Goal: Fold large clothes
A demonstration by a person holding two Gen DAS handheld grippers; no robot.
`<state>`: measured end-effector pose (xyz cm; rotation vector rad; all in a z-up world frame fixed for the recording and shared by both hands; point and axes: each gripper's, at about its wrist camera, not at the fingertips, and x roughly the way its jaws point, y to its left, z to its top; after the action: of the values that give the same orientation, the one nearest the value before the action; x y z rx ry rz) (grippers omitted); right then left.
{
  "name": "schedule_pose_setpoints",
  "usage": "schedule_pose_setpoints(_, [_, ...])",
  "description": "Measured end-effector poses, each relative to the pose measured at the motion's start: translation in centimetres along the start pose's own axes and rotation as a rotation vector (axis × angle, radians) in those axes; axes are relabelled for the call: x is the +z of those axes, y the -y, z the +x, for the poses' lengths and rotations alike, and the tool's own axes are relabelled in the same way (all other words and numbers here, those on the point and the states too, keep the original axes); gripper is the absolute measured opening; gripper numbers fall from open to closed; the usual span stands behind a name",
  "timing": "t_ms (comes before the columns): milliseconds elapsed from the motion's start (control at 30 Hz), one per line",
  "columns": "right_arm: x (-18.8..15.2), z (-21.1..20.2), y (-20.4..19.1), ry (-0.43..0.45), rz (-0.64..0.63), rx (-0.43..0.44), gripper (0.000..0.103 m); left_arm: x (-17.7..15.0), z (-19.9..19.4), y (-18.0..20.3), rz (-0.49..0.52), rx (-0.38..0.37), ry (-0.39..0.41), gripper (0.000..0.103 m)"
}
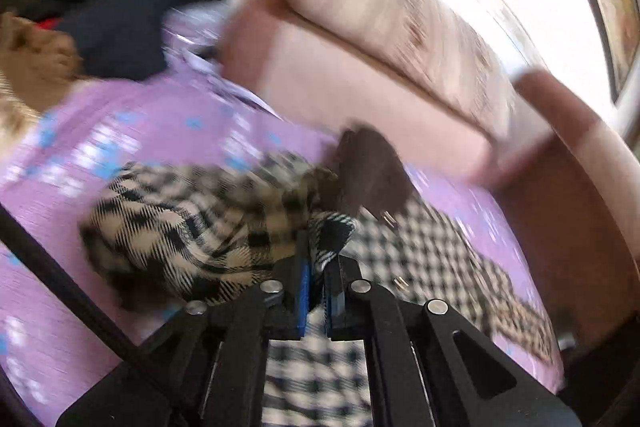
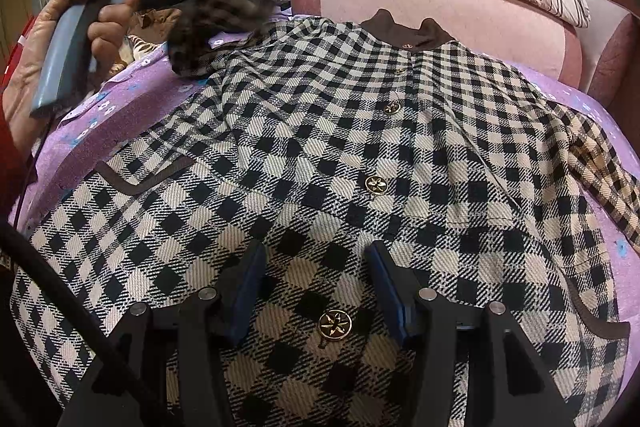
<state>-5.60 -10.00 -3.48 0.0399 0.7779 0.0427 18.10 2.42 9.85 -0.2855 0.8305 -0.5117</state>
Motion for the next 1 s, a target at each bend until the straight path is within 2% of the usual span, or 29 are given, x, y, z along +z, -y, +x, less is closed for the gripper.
schedule_pose_setpoints(33, [0.0, 0.0, 0.0, 0.001, 0.001, 0.000, 0.058, -0.5, 0.6, 0.7, 0.016, 0.001, -0.019, 0.008])
schedule_pose_setpoints(133, [0.0, 0.0, 0.1, 0.004, 0.002, 0.001, 0.058, -1.2, 0.6, 1.7, 0.060, 0.057, -0.043, 0.026])
schedule_pose_setpoints(200, [0.0, 0.0, 0.1, 0.002, 0.002, 0.002, 0.058, -1.3, -0.4, 1.7, 0.060, 0.087, -0.030, 0.043])
schedule_pose_setpoints(267, [0.3, -0.1, 0.2, -0.011, 0.001, 0.008, 0.058, -1.3, -2.9, 1.4, 0.034, 0.120, -0.001, 0.055])
schedule_pose_setpoints(333, [0.9, -0.5, 0.3, -0.042, 0.004, 0.034, 0.058, -1.6, -6.1, 1.0, 0.022, 0.167, 0.041, 0.057])
schedule_pose_setpoints(400, [1.7, -1.2, 0.8, -0.058, 0.030, 0.098, 0.058, -2.3, -8.3, 1.1, 0.028, 0.208, 0.063, 0.064])
schedule_pose_setpoints(500, [3.9, -2.4, 1.6, -0.048, 0.050, 0.150, 0.059, -4.2, -12.3, 0.9, -0.002, 0.299, 0.109, 0.070])
schedule_pose_setpoints(533, [5.2, -2.4, 1.9, -0.038, 0.070, 0.160, 0.062, -4.9, -13.2, 0.8, -0.005, 0.320, 0.120, 0.072])
schedule_pose_setpoints(633, [8.6, -0.9, 3.4, -0.031, 0.155, 0.196, 0.065, -6.5, -14.2, 0.2, 0.019, 0.365, 0.164, 0.074])
schedule_pose_setpoints(733, [11.9, 2.8, 5.0, -0.081, 0.257, 0.212, 0.065, -6.9, -13.7, -1.1, 0.044, 0.418, 0.129, 0.074])
schedule_pose_setpoints(833, [14.0, 6.5, 5.8, -0.131, 0.337, 0.216, 0.065, -7.3, -13.7, -2.8, 0.016, 0.423, 0.151, 0.074])
schedule_pose_setpoints(1000, [15.9, 11.8, 4.6, -0.211, 0.371, 0.208, 0.063, -6.9, -12.8, -5.7, -0.028, 0.457, 0.128, 0.074])
